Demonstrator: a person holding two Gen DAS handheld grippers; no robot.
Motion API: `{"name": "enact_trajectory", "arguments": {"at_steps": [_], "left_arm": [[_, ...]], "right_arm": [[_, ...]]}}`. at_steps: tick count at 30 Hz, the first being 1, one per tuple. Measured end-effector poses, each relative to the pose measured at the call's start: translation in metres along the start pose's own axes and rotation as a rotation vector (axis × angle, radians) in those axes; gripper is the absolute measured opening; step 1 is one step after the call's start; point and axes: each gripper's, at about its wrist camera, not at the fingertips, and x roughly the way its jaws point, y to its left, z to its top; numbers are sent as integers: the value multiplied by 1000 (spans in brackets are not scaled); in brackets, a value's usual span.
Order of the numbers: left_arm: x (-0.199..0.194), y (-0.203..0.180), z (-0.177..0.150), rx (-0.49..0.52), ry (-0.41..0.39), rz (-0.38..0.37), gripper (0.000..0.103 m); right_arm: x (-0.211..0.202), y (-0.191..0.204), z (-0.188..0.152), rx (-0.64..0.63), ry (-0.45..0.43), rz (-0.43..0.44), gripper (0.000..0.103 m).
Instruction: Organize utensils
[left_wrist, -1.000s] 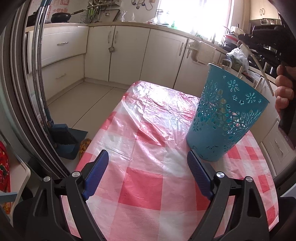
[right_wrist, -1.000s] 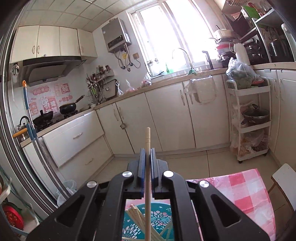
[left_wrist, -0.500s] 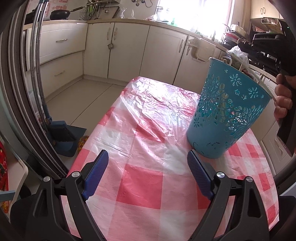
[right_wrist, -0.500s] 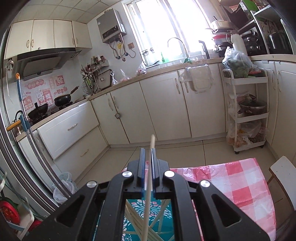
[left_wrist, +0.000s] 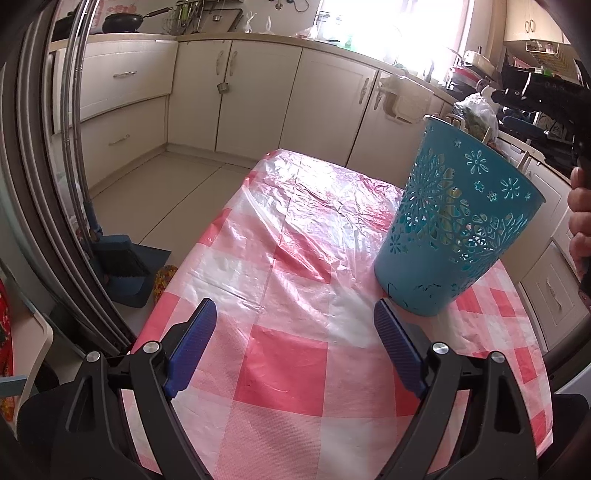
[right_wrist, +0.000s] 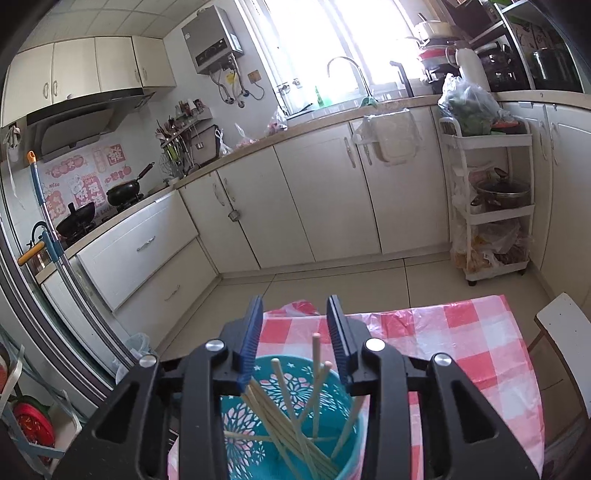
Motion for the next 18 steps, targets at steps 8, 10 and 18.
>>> {"name": "enact_trajectory", "arguments": {"at_steps": [8, 10, 18], "left_arm": [[-15, -1, 9, 9, -38, -6, 83], [-23, -7, 13, 25, -48, -7, 86], [-71, -33, 29, 102, -81, 0, 96]], "right_arm": [[-57, 1, -24, -30, 12, 21, 44], [-71, 7, -41, -60, 36, 8, 52], [-111, 20, -95, -84, 158, -77, 82]]}}
